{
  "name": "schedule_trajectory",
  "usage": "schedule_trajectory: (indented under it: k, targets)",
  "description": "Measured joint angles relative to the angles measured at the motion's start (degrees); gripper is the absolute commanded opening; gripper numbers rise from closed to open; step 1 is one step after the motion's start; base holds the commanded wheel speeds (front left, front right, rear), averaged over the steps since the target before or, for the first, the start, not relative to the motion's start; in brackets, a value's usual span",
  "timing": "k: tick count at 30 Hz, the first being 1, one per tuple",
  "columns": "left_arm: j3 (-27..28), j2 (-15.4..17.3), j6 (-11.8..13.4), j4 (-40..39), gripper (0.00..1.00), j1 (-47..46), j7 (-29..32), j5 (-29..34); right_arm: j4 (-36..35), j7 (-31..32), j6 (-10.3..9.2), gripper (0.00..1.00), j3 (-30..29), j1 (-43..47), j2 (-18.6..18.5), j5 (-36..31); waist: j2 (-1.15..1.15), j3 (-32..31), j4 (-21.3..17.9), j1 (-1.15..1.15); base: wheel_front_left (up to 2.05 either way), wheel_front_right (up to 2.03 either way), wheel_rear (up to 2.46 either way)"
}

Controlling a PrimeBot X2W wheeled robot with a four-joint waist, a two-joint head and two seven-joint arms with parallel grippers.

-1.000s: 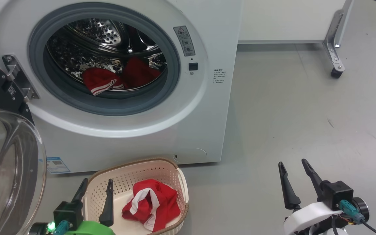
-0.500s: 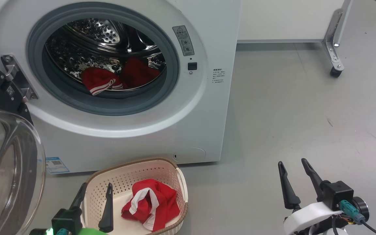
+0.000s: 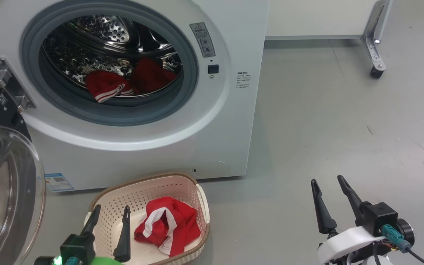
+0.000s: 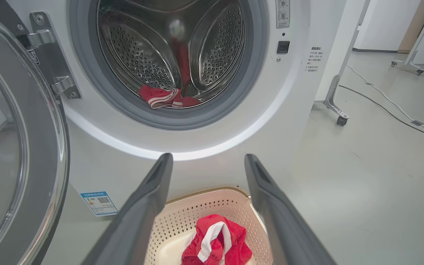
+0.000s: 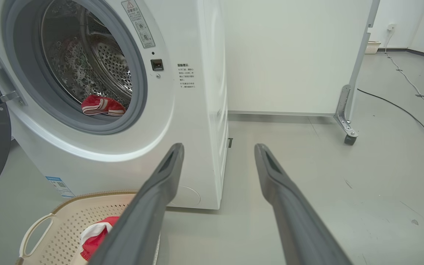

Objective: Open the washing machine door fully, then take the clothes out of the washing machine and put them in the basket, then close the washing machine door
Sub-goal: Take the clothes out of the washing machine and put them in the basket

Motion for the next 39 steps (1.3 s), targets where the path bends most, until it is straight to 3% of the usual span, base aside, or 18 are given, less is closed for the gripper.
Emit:
schedule_trajectory:
  k: [10,22,29,39]
  targets:
    - [-1.6,0.01,-0.73,0.64,1.0,-4.16,3.57,-0.04,-1.98,0.0,0.0,1.0,0.56,-1.18,0.0,-0.13,0.0,5.17,-0.88,0.0,0.0,0.0,0.0]
    - [-1.2,0.46,-0.79,8.79,1.0,-12.13,10.88,-0.33,-4.43,0.0,0.01,1.0,3.47,-5.95,-0.07,0.13,0.0,13.19,-3.66,0.0,0.0,0.0,0.0]
    - [0.12,3.6,-1.08,13.48,1.0,-18.89,16.4,-0.33,-5.75,0.0,-0.03,1.0,5.55,-9.59,-0.11,1.94,0.0,18.58,-6.38,0.0,0.0,0.0,0.0]
    - [2.7,8.83,-1.47,14.81,1.0,-32.54,21.46,0.43,-7.82,0.0,-1.54,1.0,7.72,-15.23,-0.18,6.05,0.0,26.57,-10.45,0.0,0.0,0.0,0.0]
